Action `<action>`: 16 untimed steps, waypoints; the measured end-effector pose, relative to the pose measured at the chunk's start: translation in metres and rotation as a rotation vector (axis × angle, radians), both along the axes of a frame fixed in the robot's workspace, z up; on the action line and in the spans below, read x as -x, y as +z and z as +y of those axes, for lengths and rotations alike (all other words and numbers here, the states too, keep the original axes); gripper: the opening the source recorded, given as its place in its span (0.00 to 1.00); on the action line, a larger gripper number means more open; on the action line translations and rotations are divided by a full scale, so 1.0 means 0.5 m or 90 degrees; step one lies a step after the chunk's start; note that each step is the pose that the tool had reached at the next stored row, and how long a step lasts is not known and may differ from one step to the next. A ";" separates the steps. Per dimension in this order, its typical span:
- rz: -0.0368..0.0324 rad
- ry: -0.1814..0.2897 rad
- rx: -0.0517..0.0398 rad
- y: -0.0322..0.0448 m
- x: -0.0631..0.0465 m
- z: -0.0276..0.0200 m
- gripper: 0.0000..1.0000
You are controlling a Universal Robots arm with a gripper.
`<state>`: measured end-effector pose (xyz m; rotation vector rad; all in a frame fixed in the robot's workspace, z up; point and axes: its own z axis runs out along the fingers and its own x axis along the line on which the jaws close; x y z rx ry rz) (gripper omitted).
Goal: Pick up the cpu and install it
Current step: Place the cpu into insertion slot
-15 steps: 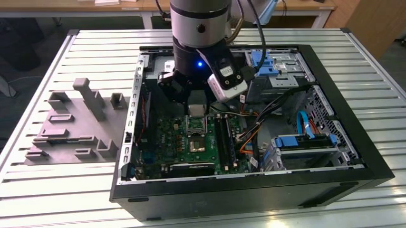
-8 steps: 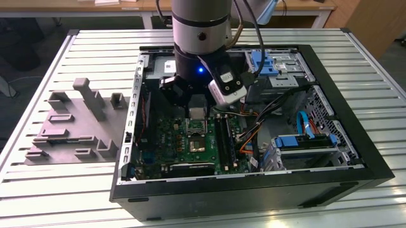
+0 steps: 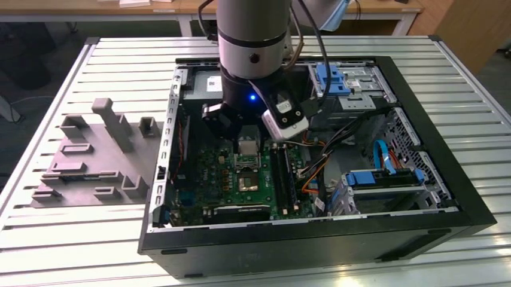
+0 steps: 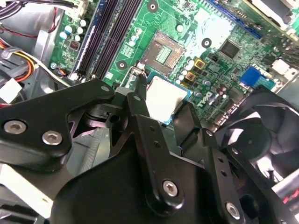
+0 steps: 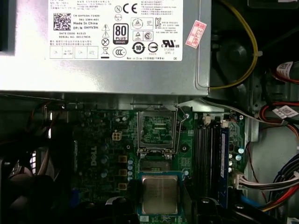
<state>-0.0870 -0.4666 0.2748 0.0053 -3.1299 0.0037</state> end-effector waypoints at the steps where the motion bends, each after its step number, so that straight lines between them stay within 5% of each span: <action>1: 0.0000 0.000 -0.0001 -0.003 0.000 0.0000 0.47; 10: -0.0001 0.000 0.0003 -0.005 0.000 0.0001 0.47; 16: 0.0001 0.000 0.0006 -0.026 0.000 -0.0049 0.47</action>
